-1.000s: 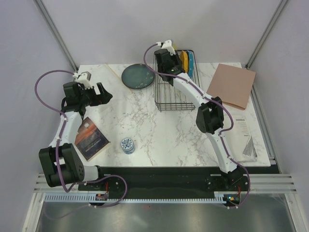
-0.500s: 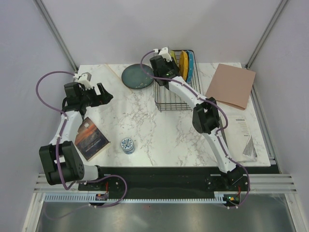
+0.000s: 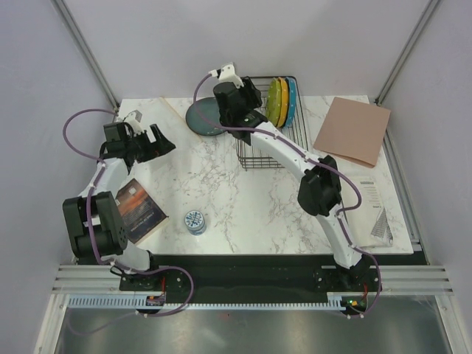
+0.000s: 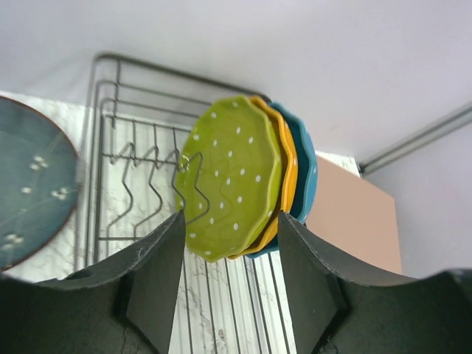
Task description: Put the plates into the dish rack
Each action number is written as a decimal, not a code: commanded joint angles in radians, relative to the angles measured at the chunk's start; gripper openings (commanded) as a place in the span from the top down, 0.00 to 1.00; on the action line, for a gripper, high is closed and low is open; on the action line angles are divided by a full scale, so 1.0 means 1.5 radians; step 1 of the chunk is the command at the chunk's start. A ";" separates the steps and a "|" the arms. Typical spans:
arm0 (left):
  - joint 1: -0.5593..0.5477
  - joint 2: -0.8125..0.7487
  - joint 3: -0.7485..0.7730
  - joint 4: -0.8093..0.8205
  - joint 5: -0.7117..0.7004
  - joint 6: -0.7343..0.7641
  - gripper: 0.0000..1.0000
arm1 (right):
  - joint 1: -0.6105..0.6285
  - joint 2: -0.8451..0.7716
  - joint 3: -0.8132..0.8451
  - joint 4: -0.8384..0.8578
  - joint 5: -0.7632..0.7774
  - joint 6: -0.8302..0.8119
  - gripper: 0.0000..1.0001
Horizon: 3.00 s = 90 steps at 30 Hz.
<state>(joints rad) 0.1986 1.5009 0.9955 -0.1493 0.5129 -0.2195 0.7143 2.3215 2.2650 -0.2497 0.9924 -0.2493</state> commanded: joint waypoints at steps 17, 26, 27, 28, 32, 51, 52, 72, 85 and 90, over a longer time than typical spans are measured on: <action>-0.033 0.515 0.513 0.035 0.128 -0.164 0.29 | 0.024 -0.206 -0.206 -0.089 -0.349 0.054 0.29; -0.081 0.620 0.619 0.087 0.131 -0.188 0.35 | 0.016 -0.235 -0.261 -0.123 -0.390 0.083 0.35; -0.088 0.625 0.622 0.092 0.133 -0.190 0.35 | 0.016 -0.235 -0.262 -0.127 -0.391 0.085 0.35; -0.091 0.636 0.624 0.096 0.136 -0.201 0.34 | 0.016 -0.234 -0.263 -0.132 -0.392 0.087 0.35; -0.101 0.663 0.645 0.095 0.123 -0.227 0.34 | 0.015 -0.229 -0.265 -0.142 -0.386 0.089 0.35; -0.099 0.705 0.641 0.189 0.152 -0.341 0.98 | 0.013 -0.208 -0.254 -0.177 -0.399 0.099 0.31; -0.097 0.691 0.637 0.198 0.157 -0.347 0.98 | 0.013 -0.207 -0.254 -0.173 -0.398 0.100 0.23; -0.020 0.372 0.421 0.229 0.334 -0.289 0.98 | -0.144 -0.088 0.038 -0.236 -0.880 0.101 0.16; -0.020 0.185 0.239 0.244 0.432 -0.320 0.98 | -0.203 0.017 0.077 -0.197 -1.148 0.261 0.23; -0.018 0.171 0.232 0.244 0.433 -0.324 0.98 | -0.203 0.021 0.051 -0.186 -1.164 0.293 0.28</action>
<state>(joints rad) 0.1619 1.8481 1.3293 0.1139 1.0595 -0.6559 0.4080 2.3615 2.3497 -0.5846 -0.6529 0.1230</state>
